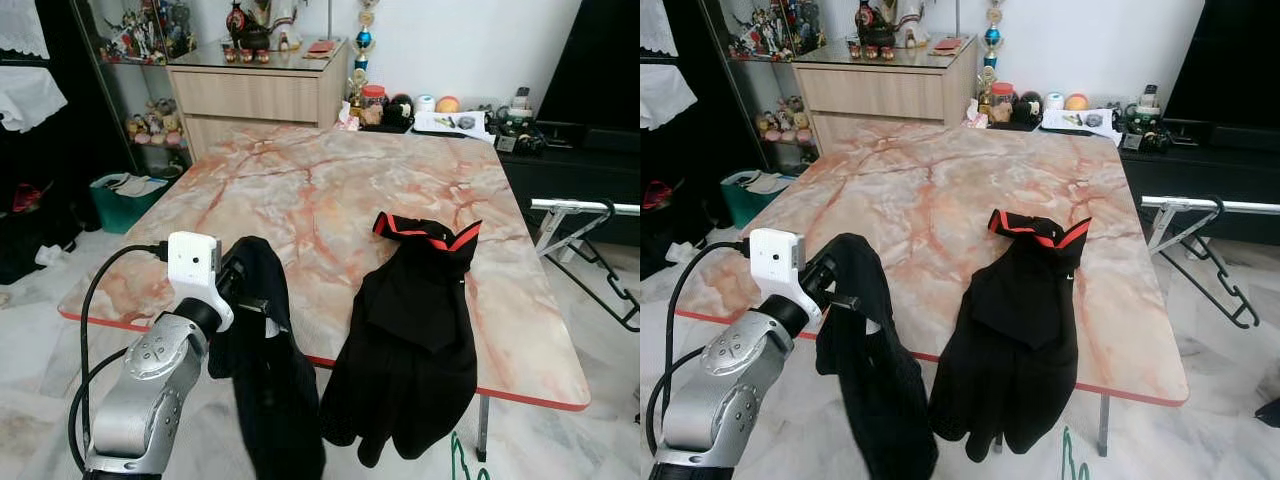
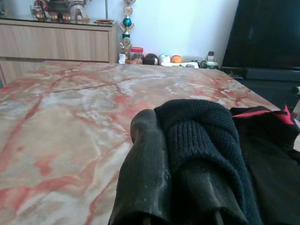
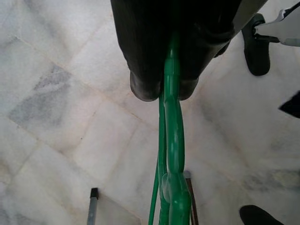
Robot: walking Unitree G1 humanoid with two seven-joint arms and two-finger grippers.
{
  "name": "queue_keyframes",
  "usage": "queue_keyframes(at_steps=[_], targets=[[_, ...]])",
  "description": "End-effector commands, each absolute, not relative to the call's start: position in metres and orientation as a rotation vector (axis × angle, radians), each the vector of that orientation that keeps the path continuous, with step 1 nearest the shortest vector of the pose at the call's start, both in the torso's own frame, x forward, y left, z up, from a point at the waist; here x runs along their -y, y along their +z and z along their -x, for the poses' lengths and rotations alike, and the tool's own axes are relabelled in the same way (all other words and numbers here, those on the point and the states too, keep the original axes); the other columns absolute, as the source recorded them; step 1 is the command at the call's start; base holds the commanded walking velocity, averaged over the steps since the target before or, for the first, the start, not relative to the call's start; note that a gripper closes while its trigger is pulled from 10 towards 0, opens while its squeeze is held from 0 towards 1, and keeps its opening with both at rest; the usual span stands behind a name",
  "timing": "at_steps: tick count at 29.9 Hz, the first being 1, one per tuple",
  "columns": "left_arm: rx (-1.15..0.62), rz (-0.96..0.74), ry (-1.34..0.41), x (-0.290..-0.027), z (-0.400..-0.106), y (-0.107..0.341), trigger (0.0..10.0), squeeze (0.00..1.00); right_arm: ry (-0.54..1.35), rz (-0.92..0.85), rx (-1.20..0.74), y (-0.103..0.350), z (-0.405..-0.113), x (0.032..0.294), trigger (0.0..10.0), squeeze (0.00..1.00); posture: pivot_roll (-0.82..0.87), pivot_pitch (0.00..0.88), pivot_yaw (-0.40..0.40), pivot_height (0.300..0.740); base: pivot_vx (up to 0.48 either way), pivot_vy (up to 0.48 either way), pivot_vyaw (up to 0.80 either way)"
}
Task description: Hang hanger
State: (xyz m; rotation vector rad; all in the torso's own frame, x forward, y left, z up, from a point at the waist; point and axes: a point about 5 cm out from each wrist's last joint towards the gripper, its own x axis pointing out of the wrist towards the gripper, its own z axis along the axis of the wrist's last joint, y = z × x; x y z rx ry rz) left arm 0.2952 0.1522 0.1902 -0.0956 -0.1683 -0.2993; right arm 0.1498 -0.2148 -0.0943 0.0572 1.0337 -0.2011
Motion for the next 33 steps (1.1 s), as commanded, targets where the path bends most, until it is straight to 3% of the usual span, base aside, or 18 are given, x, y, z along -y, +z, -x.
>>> queue_keyframes(at_steps=[1,7,21,33], targets=[[0.21,0.107,-0.306,-0.153,-0.295,0.201,10.0,0.0,-0.222,-0.067,-1.039,-0.095,-0.147,0.216,10.0,0.0,0.18,0.0,0.018,0.74,0.0,0.0,0.0],[0.201,0.091,-0.308,-0.153,-0.295,0.2,10.0,0.0,-0.217,-0.066,-1.043,-0.095,-0.147,0.215,10.0,0.0,0.19,0.0,0.021,0.74,0.0,0.0,0.0],[0.226,0.087,-0.333,-0.149,-0.303,0.21,10.0,0.0,-0.212,-0.073,-1.05,-0.096,-0.147,0.213,10.0,0.0,0.18,0.0,0.034,0.74,0.364,0.0,0.0],[0.38,0.015,-0.402,-0.138,-0.341,0.265,10.0,0.0,-0.208,-0.08,-1.051,-0.096,-0.149,0.212,10.0,0.0,0.17,0.0,0.038,0.74,0.48,0.0,0.0]])
